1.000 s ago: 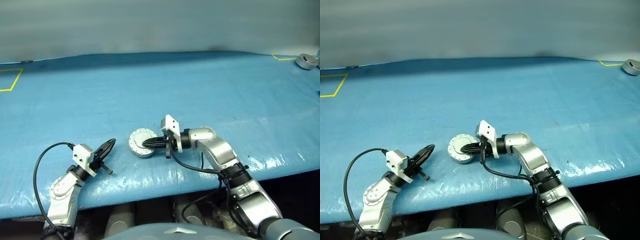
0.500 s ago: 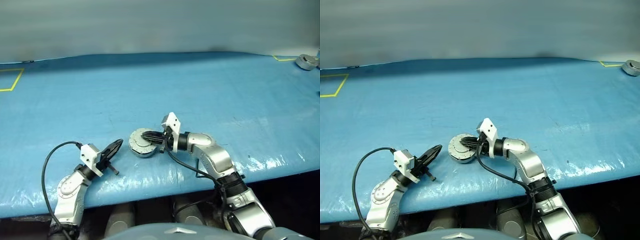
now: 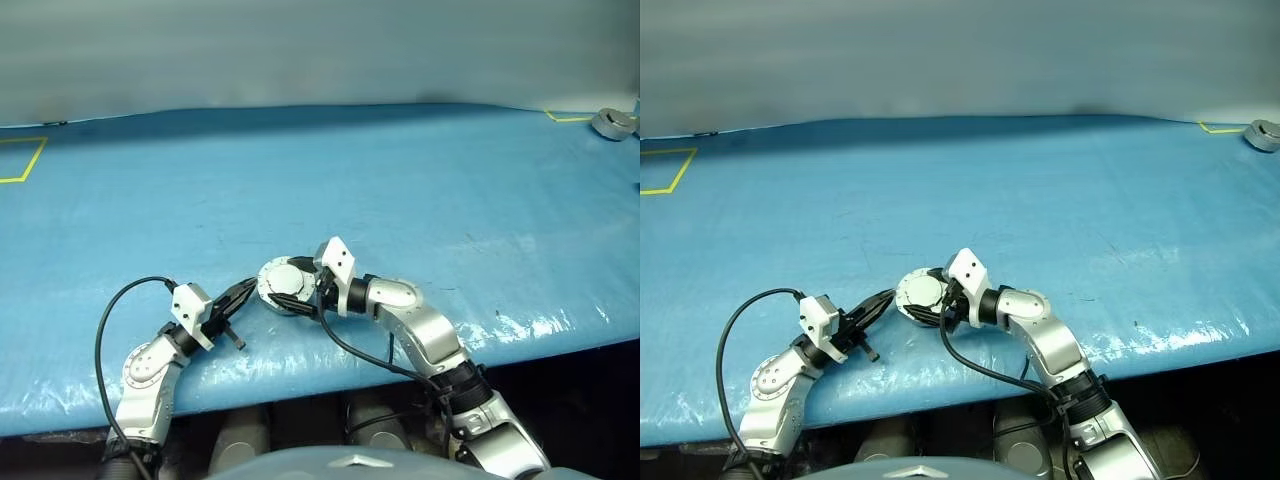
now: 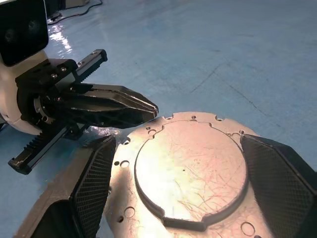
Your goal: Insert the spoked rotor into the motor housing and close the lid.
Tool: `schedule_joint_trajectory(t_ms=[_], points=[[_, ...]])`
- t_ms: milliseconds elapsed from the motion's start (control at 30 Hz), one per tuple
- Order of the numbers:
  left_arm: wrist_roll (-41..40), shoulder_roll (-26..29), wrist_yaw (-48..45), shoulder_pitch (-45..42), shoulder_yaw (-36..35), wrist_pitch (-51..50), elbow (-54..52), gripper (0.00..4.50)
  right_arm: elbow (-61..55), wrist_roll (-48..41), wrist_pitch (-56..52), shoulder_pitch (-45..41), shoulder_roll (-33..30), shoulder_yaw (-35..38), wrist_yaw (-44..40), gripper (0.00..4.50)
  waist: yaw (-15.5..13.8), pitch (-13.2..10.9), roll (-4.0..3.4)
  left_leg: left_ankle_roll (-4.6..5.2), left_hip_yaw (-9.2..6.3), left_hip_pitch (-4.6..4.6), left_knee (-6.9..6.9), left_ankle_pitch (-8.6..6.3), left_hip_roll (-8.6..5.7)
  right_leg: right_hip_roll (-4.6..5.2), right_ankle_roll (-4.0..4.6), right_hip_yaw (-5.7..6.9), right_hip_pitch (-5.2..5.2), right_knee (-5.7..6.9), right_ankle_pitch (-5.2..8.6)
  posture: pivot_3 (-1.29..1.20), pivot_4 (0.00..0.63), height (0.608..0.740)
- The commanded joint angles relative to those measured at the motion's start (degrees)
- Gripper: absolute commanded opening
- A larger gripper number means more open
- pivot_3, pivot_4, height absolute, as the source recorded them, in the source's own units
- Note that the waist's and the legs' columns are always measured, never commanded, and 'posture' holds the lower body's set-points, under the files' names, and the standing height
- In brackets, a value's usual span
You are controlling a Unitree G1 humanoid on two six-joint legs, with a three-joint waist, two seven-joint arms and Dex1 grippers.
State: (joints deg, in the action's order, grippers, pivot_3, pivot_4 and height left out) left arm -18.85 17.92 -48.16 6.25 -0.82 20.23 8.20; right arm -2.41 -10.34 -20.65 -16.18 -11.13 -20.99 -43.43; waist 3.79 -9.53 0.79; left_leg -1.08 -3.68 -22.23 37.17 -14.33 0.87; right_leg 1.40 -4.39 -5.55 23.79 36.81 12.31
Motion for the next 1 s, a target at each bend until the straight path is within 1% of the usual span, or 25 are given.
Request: schedule_joint_trajectory(t_ms=[33, 100, 200, 300, 400, 700, 833, 933, 967, 1000], points=[[0.0, 0.2, -0.4, -0.2, 0.2, 0.1, -0.3, 0.00, 0.9, 2.0, 1.9, 0.5, 0.0, -1.4, 0.8, 4.27, 0.0, 0.0, 0.00, 0.00, 0.00, 0.00, 0.00, 0.00, 0.00, 0.00, 0.00, 0.00, 0.00, 0.00, 0.00, 0.00, 0.150, 0.740], [-0.1, 0.3, -0.4, -0.1, 0.2, 0.0, -0.3, 0.00, 1.7, 1.6, 1.7, 0.8, 0.5, -1.0, 1.1, 4.27, 0.0, 0.0, 0.00, 0.00, 0.00, 0.01, 0.00, 0.00, 0.00, 0.00, 0.01, 0.00, -0.01, 0.00, 0.00, 0.00, 0.150, 0.740], [-0.1, 0.6, -0.1, 0.4, -0.2, 0.0, -0.6, 0.00, 3.4, 2.7, 2.4, 0.7, 0.5, -0.9, 2.3, 3.72, 0.0, 0.0, 0.02, 0.00, 0.00, 0.07, 0.00, 0.00, 0.01, 0.00, 0.02, 0.00, -0.06, 0.01, 0.01, 0.00, 0.150, 0.740], [0.0, 0.9, 0.7, 1.1, -1.1, 0.3, -0.5, 0.00, 4.7, 5.4, 4.7, 0.5, 0.1, -1.6, 4.0, 2.79, 0.1, 0.0, 0.03, 0.00, 0.07, 0.21, -0.02, 0.00, 0.01, 0.00, 0.10, -0.04, -0.17, 0.00, 0.06, 0.00, 0.150, 0.740], [-0.4, 1.0, 1.3, 1.7, -2.0, 0.7, -0.6, 0.00, 4.4, 4.8, 4.9, 0.8, 0.2, -1.8, 3.6, 1.85, 0.1, 0.0, 0.04, 0.00, 0.08, 0.26, -0.02, 0.00, 0.02, 0.00, 0.13, -0.04, -0.21, 0.02, 0.09, 0.00, 0.150, 0.740], [0.0, 1.2, 2.3, 2.3, -3.4, 0.9, -0.7, 0.00, 2.8, 4.9, 4.2, 0.6, 0.6, -2.2, 3.7, 1.85, 0.1, 0.1, 0.06, 0.00, 0.09, 0.29, -0.04, 0.00, 0.02, 0.00, 0.16, -0.05, -0.22, 0.02, 0.11, 0.00, 0.150, 0.740], [0.0, 1.2, 2.4, 2.3, -3.3, 0.9, -0.6, 0.00, 1.4, 1.6, 2.0, 1.1, 0.4, -1.6, 0.8, 1.85, 0.1, 0.1, 0.07, 0.00, 0.08, 0.29, -0.04, 0.00, 0.02, 0.00, 0.16, -0.05, -0.23, 0.02, 0.11, 0.00, 0.150, 0.740], [0.1, 1.0, 2.5, 2.3, -3.2, 0.9, -0.6, 0.00, 2.1, 4.4, 3.9, 0.9, -0.2, -2.3, 2.5, 2.45, 0.1, 0.1, 0.07, 0.00, 0.09, 0.29, -0.05, 0.00, 0.02, 0.00, 0.17, -0.05, -0.22, 0.02, 0.12, 0.00, 0.150, 0.740], [0.2, 1.0, 2.5, 2.3, -3.1, 0.9, -0.6, 0.00, 2.3, 4.8, 4.3, 0.9, -0.1, -2.3, 2.8, 2.72, 0.1, 0.1, 0.07, 0.00, 0.09, 0.29, -0.06, 0.00, 0.02, 0.00, 0.17, -0.05, -0.21, 0.02, 0.12, 0.00, 0.150, 0.740], [0.2, 1.0, 2.5, 2.3, -3.1, 0.9, -0.6, 0.00, 2.8, 5.4, 5.0, 0.8, 0.2, -2.3, 3.7, 3.12, 0.1, 0.1, 0.07, 0.00, 0.09, 0.29, -0.06, 0.00, 0.02, 0.00, 0.18, -0.05, -0.21, 0.02, 0.12, 0.00, 0.150, 0.740]])
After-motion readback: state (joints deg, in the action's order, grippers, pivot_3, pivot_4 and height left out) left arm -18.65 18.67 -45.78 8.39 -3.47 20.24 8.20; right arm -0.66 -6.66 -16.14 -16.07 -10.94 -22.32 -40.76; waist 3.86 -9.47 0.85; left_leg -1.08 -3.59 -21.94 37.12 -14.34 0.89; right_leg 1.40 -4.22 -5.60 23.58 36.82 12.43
